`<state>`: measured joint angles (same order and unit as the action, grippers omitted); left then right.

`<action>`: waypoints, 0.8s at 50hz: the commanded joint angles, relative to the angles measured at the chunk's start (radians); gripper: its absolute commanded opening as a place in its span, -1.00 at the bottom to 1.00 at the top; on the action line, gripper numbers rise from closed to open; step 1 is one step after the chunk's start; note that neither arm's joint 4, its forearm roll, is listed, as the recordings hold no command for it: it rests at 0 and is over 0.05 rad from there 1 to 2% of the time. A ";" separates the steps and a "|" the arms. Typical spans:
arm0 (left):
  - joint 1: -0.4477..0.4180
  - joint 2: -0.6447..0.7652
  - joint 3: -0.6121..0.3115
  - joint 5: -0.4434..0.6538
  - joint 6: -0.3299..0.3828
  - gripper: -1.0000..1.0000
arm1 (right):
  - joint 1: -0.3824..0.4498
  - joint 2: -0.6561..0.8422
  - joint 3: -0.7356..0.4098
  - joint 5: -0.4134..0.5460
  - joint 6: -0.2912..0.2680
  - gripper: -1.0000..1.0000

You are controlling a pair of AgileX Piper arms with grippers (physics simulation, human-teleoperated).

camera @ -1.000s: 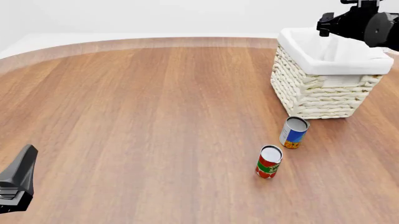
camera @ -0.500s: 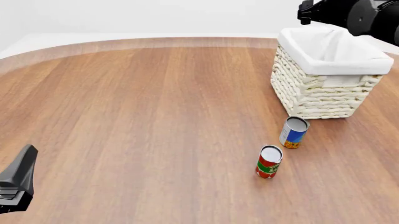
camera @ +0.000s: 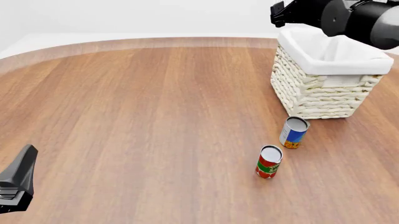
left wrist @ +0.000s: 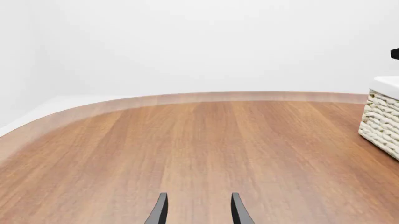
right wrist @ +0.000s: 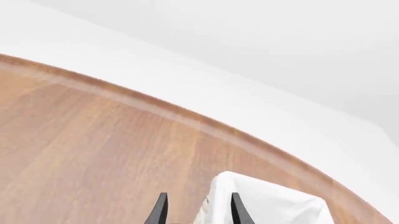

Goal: Pick up the alphabet soup and the cream cheese box, and put them in the basket.

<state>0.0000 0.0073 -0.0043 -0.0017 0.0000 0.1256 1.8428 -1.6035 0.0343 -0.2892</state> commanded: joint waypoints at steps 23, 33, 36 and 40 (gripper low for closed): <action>0.000 0.000 0.000 0.000 0.000 1.00 | 0.101 0.028 0.036 -0.001 -0.046 1.00; 0.000 0.000 0.000 0.000 0.000 1.00 | 0.129 0.048 0.070 -0.006 -0.061 1.00; 0.000 0.000 0.000 0.000 0.000 1.00 | 0.133 0.049 0.078 -0.011 -0.058 1.00; 0.000 0.000 0.000 0.000 0.000 1.00 | 0.142 0.055 0.084 -0.009 -0.056 1.00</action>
<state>0.0000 0.0073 -0.0043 -0.0017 0.0000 0.2450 1.8853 -1.5403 0.0273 -0.3445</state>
